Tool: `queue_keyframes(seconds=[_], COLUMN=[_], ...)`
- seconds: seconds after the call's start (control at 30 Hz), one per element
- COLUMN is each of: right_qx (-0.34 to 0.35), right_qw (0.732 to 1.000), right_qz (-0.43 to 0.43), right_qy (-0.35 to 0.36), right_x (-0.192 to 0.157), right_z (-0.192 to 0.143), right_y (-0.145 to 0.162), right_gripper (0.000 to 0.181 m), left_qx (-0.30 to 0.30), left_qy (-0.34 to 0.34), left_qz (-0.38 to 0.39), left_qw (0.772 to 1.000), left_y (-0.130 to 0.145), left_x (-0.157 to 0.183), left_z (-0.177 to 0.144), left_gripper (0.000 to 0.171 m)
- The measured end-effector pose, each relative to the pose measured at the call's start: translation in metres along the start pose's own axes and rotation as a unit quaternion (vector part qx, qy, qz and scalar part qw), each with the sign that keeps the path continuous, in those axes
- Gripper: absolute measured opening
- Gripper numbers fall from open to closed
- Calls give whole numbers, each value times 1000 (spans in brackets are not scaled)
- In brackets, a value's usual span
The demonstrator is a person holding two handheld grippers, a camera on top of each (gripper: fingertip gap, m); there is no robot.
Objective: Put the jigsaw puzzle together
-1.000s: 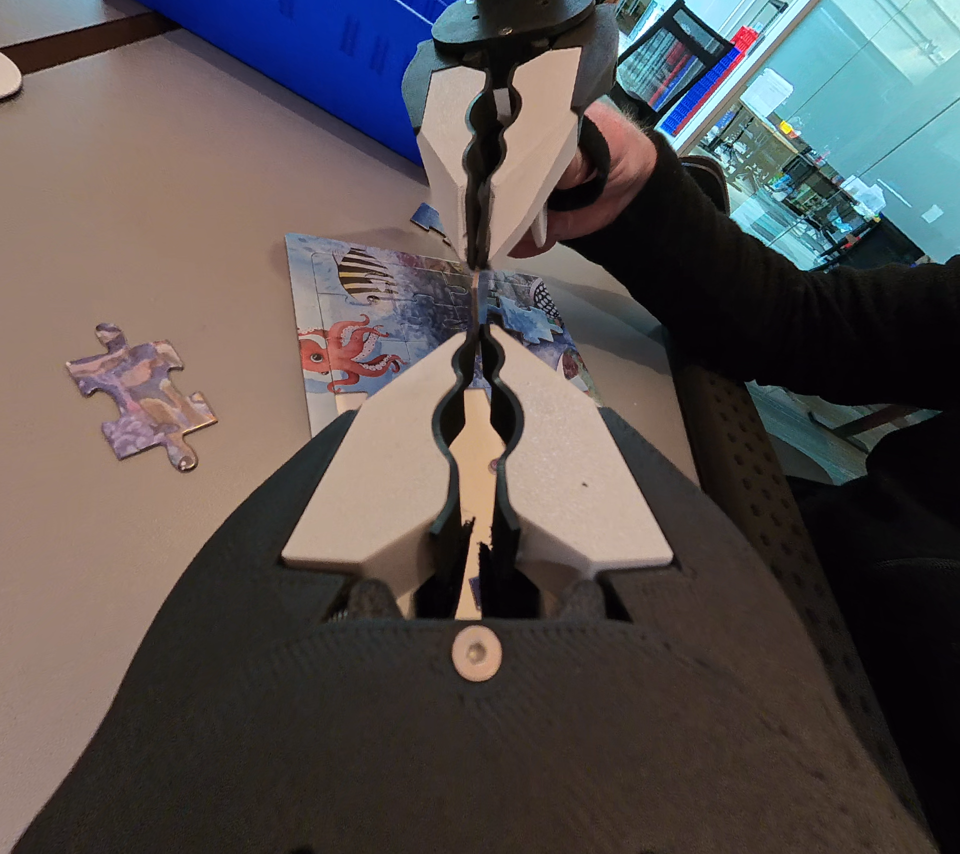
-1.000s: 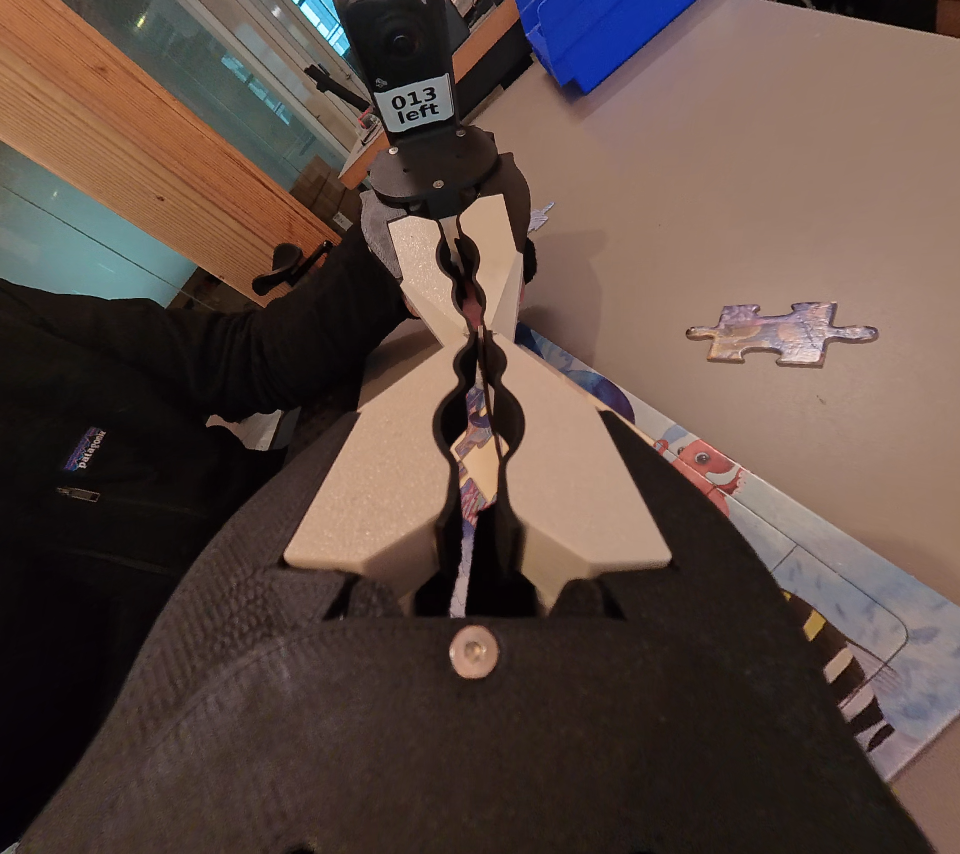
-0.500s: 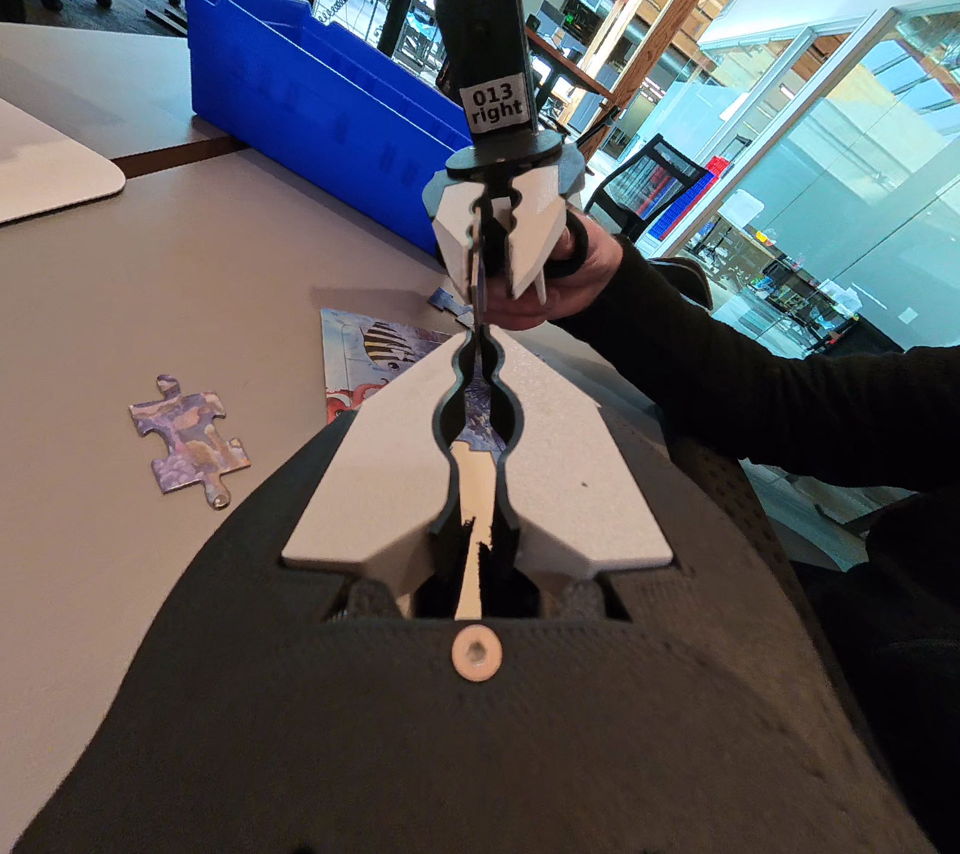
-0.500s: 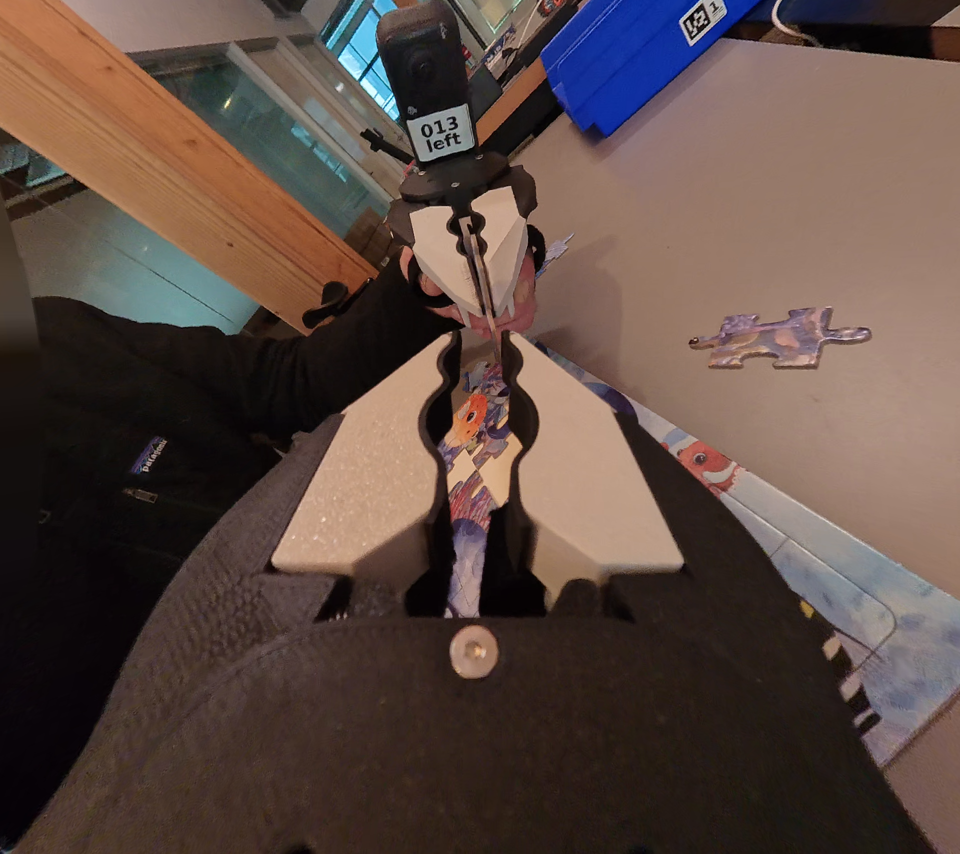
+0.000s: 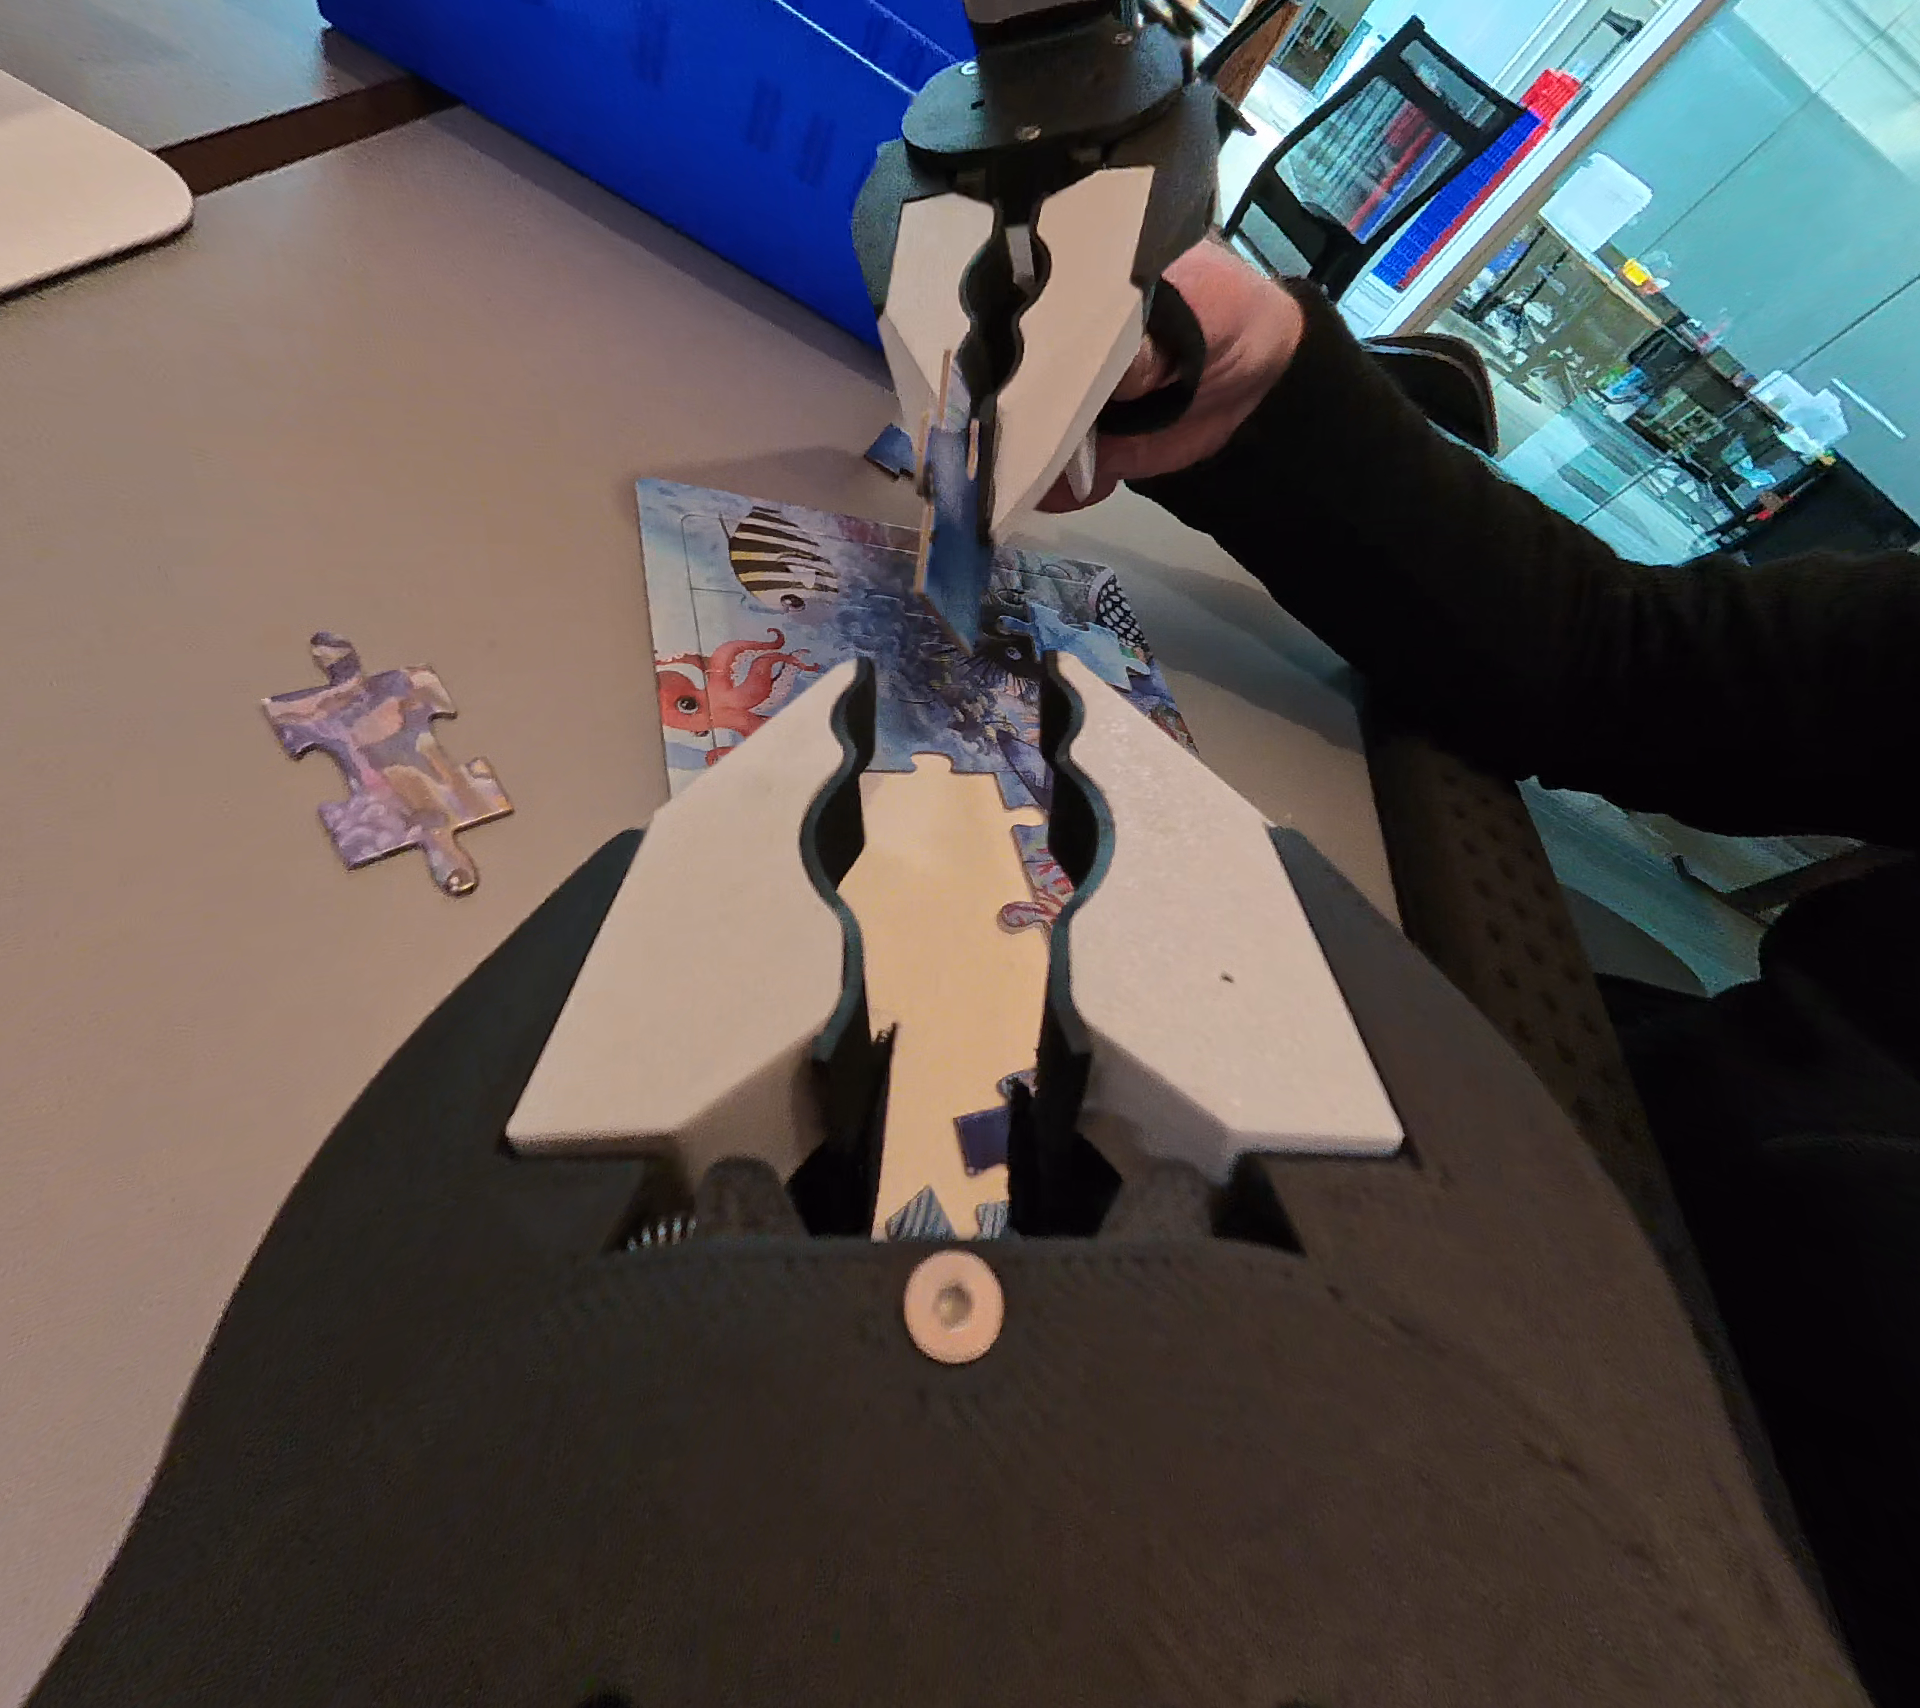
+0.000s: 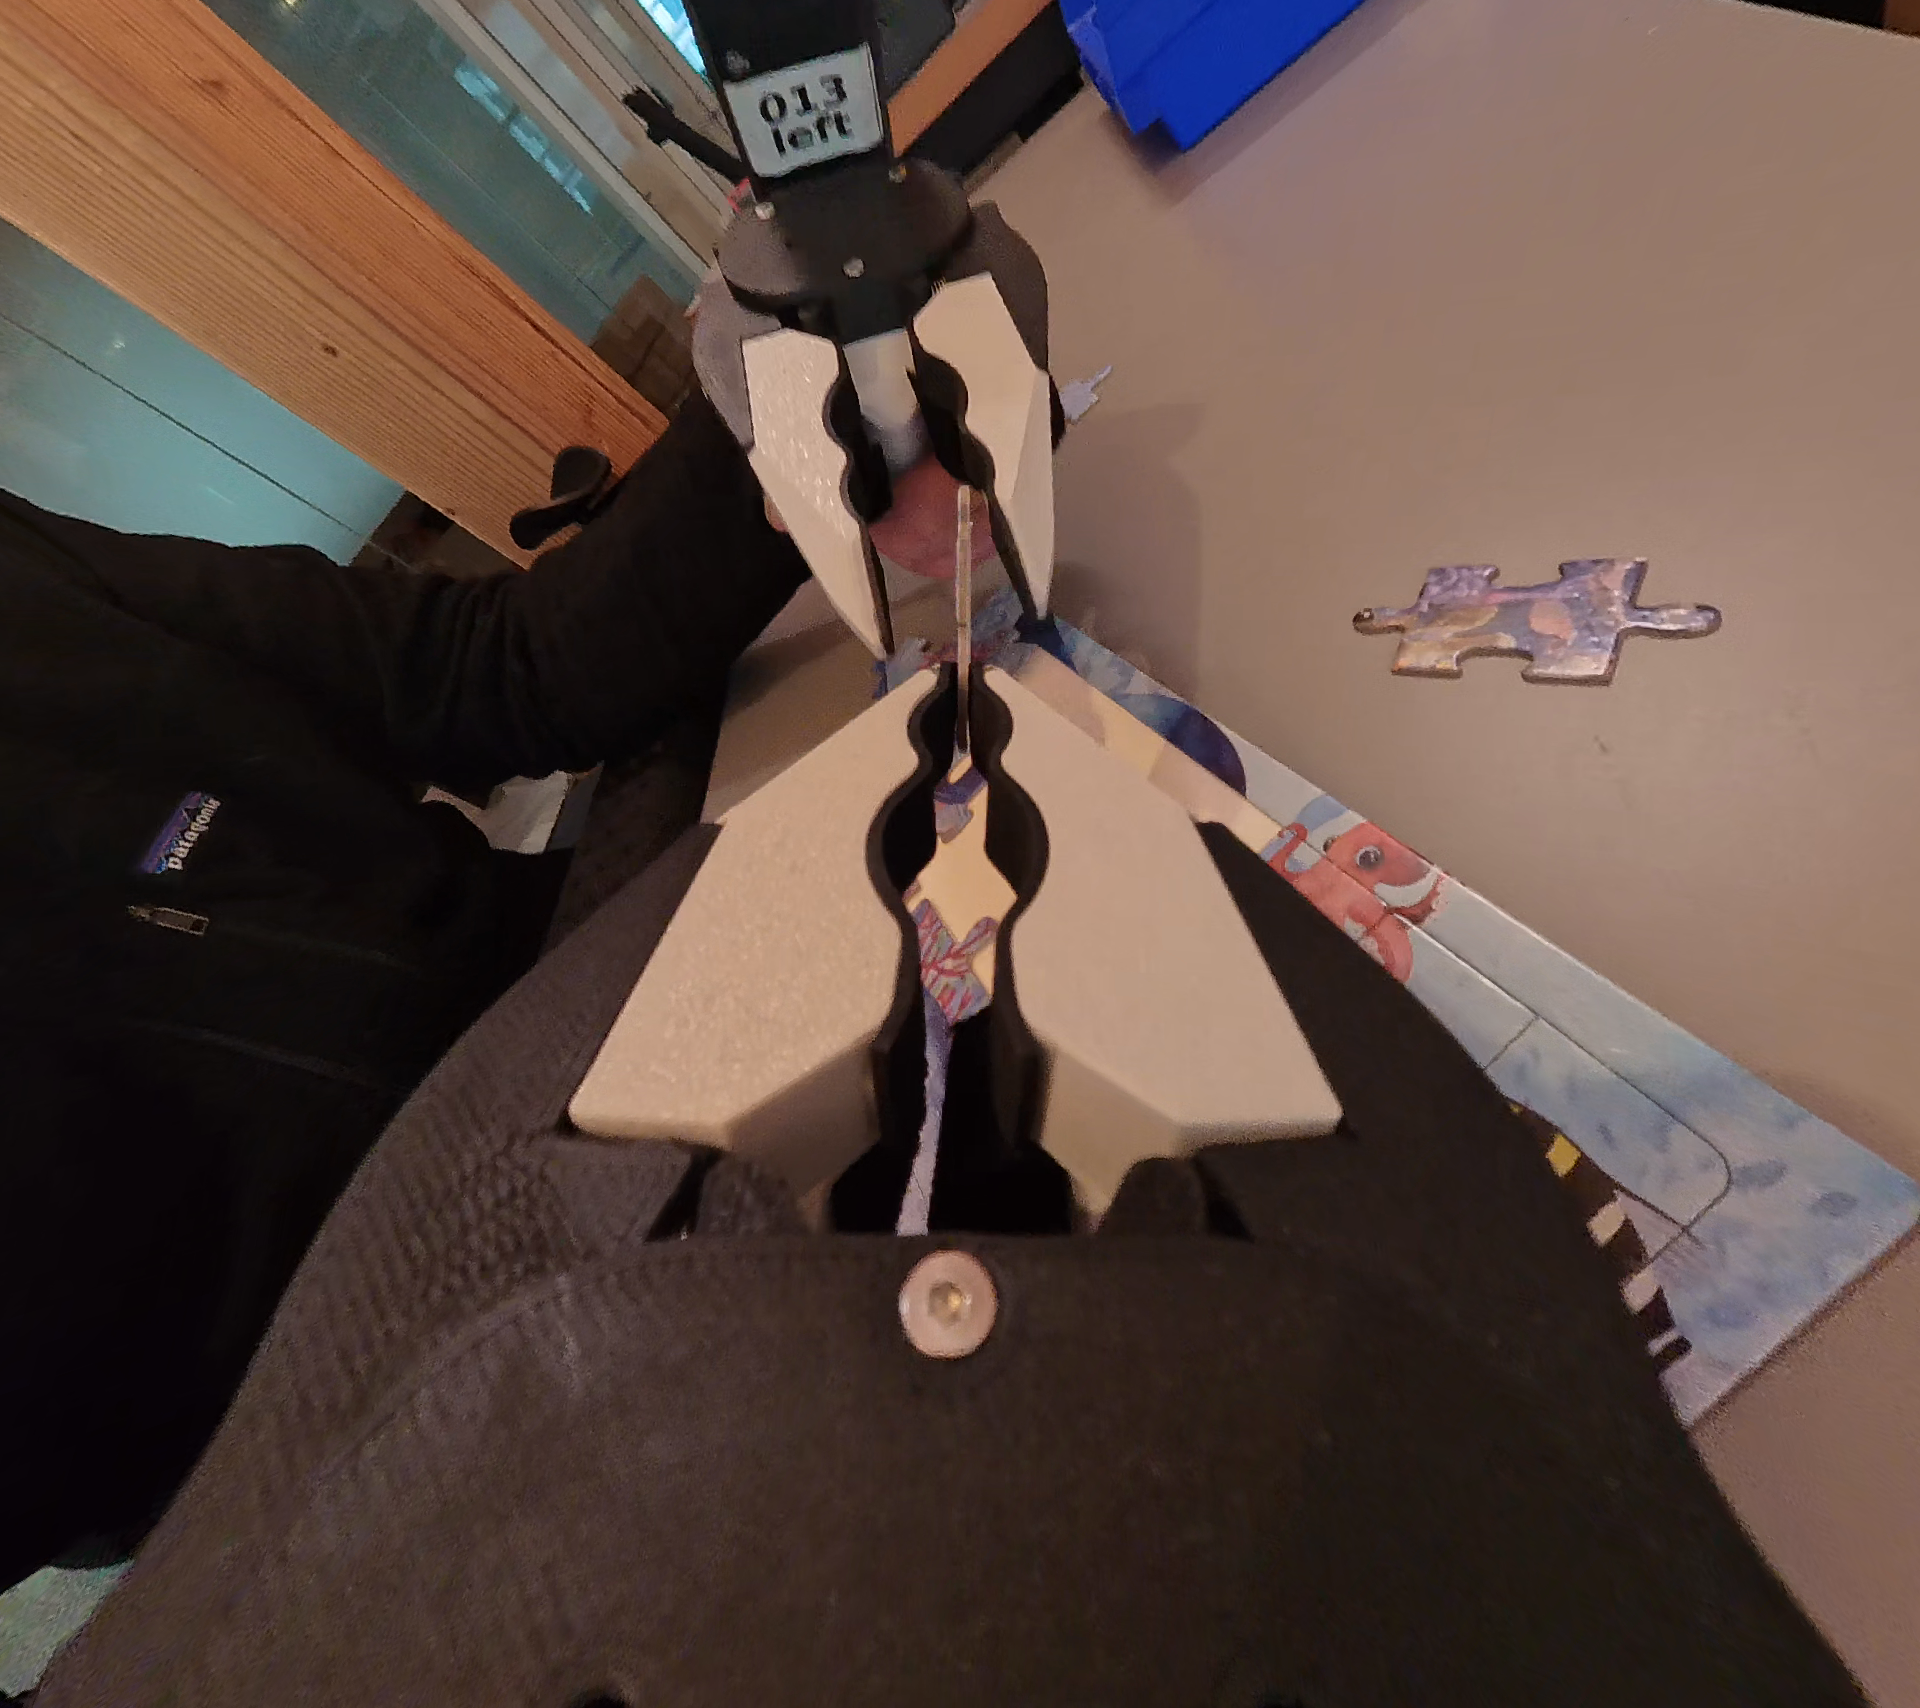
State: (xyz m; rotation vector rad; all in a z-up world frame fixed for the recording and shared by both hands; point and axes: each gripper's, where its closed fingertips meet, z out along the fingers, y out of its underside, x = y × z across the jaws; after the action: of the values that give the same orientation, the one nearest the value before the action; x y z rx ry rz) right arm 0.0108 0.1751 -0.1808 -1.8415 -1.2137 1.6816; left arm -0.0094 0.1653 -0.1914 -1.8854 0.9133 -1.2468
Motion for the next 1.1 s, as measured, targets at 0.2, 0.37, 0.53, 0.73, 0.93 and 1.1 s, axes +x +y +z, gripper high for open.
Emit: queue_keyframes(seconds=[0.2,0.37,0.53,0.73,0.93,1.1], right_qx=[-67,-129,-166,-181,-192,-195], right_qw=[998,991,986,983,981,980], right_qz=[-6,0,5,3,5,15], right_qy=[14,15,19,21,34,39], right_x=[2,2,3,2,7,12], right_z=[10,18,18,14,10,8], right_y=[22,44,57,63,67,70], right_gripper=[0,0,0,0,0,0], left_qx=[14,-34,-58,-73,-94,-110], left_qy=[-22,-27,-25,-25,-31,-32], left_qz=[14,45,57,62,67,62], left_qw=[1000,998,996,995,993,991], left_y=[-7,8,17,23,31,37], left_x=[-5,1,4,5,3,3], left_z=[-9,5,17,21,27,31], left_gripper=[28,10,1,0,0,0])
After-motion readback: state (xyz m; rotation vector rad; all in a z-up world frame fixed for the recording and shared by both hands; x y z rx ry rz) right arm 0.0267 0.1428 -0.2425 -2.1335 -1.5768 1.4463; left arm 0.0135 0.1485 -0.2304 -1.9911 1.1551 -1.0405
